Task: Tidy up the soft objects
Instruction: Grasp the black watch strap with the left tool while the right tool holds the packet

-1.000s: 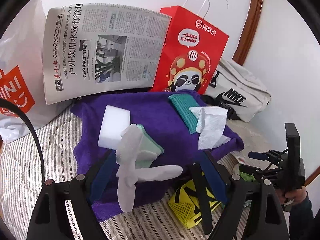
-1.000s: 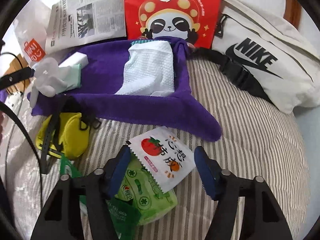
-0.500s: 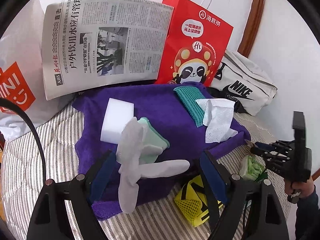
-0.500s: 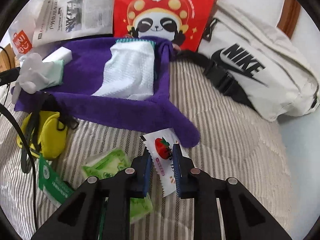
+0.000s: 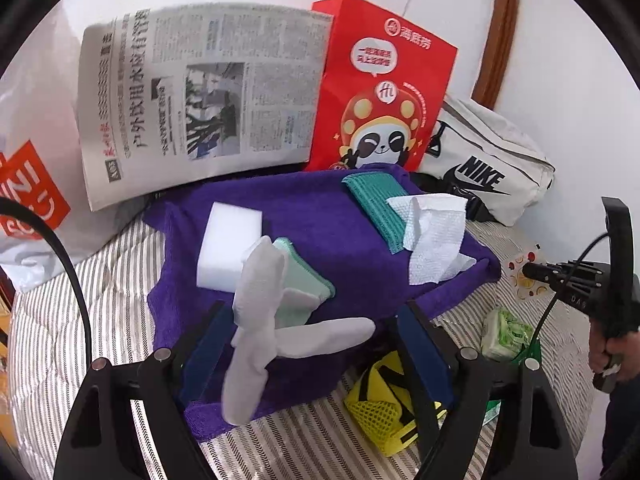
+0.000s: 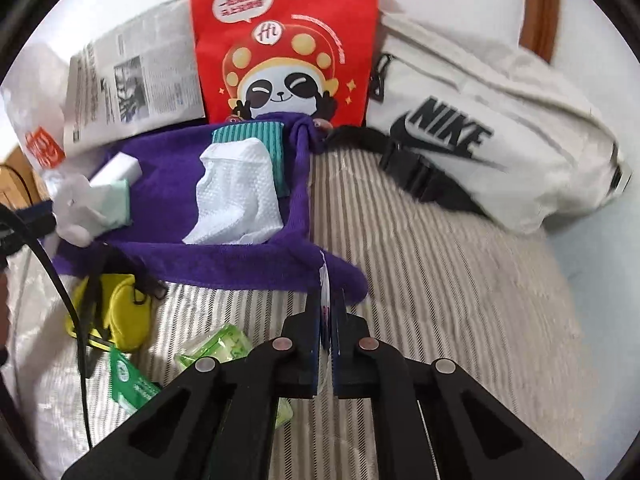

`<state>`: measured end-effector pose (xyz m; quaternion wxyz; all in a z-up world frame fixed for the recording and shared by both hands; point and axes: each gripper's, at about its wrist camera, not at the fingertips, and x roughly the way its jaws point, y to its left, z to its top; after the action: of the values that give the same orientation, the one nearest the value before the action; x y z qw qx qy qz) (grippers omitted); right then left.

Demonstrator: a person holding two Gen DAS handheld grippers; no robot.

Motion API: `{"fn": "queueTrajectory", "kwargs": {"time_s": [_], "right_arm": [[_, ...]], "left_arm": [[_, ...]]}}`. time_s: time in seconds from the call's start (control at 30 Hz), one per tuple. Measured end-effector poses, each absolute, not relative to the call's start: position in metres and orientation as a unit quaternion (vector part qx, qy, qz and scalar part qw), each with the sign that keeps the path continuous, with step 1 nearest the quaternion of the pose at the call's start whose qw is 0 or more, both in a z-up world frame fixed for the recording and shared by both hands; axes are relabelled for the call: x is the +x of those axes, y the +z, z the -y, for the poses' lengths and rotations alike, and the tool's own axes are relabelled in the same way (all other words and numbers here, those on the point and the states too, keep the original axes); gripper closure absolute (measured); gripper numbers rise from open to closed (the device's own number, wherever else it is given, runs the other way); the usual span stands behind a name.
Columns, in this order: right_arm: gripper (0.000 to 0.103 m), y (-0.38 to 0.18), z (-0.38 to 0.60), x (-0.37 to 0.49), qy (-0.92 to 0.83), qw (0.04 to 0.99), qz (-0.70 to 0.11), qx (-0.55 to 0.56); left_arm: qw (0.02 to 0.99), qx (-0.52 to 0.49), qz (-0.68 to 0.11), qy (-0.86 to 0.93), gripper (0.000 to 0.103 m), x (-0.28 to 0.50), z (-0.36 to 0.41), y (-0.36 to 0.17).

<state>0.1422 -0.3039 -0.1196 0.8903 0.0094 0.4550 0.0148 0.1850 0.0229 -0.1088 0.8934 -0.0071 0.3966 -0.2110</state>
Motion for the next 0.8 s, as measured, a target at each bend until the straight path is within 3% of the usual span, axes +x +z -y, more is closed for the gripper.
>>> {"fn": "queueTrajectory", "kwargs": {"time_s": [0.2, 0.63, 0.8], "right_arm": [[0.098, -0.147, 0.306, 0.150, 0.021, 0.877, -0.478, 0.040], [0.098, -0.132, 0.317, 0.125, 0.027, 0.889, -0.452, 0.072], [0.098, -0.127, 0.319, 0.115, 0.026, 0.891, -0.447, 0.074]], "left_arm": [[0.893, 0.024, -0.389, -0.226, 0.021, 0.172, -0.005, -0.097], [0.871, 0.034, -0.451, -0.192, 0.021, 0.120, 0.027, -0.114], [0.875, 0.035, -0.442, -0.195, 0.036, 0.125, 0.048, -0.116]]}}
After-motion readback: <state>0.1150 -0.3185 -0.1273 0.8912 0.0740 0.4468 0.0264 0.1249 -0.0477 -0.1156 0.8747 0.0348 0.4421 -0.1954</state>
